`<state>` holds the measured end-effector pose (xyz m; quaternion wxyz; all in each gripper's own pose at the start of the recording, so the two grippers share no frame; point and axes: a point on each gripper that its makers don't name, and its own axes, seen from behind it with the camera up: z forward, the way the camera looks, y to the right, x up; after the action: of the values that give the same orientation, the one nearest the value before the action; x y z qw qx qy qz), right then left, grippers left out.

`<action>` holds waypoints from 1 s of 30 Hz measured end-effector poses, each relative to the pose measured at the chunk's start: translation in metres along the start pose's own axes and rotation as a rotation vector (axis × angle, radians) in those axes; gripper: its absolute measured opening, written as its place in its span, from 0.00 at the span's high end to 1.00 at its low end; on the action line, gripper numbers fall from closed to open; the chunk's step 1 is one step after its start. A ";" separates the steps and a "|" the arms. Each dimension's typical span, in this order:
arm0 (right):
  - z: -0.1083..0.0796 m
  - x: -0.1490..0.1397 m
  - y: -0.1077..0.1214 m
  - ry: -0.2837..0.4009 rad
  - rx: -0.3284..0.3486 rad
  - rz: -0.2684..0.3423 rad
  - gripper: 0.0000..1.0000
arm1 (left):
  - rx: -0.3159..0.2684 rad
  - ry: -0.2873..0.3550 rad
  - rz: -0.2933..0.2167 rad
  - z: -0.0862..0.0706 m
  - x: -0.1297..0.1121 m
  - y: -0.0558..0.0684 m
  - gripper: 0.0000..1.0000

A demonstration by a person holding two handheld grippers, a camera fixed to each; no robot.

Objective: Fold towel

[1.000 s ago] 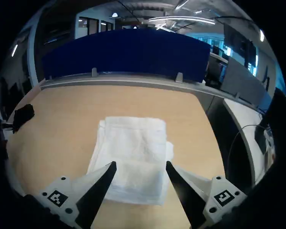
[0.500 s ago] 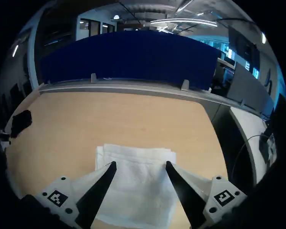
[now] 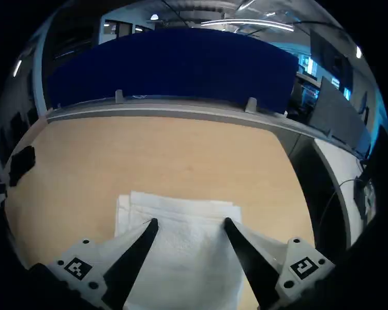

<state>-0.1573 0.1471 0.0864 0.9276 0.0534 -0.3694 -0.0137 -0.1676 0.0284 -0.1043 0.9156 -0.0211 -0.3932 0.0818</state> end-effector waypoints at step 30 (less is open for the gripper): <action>-0.028 0.002 -0.006 0.036 -0.006 -0.009 0.00 | -0.012 0.007 0.000 0.000 0.003 0.003 0.07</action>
<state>-0.1366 0.1431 0.0674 0.9343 0.0523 -0.3522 -0.0179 -0.1664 0.0315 -0.1025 0.9168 -0.0269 -0.3904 0.0795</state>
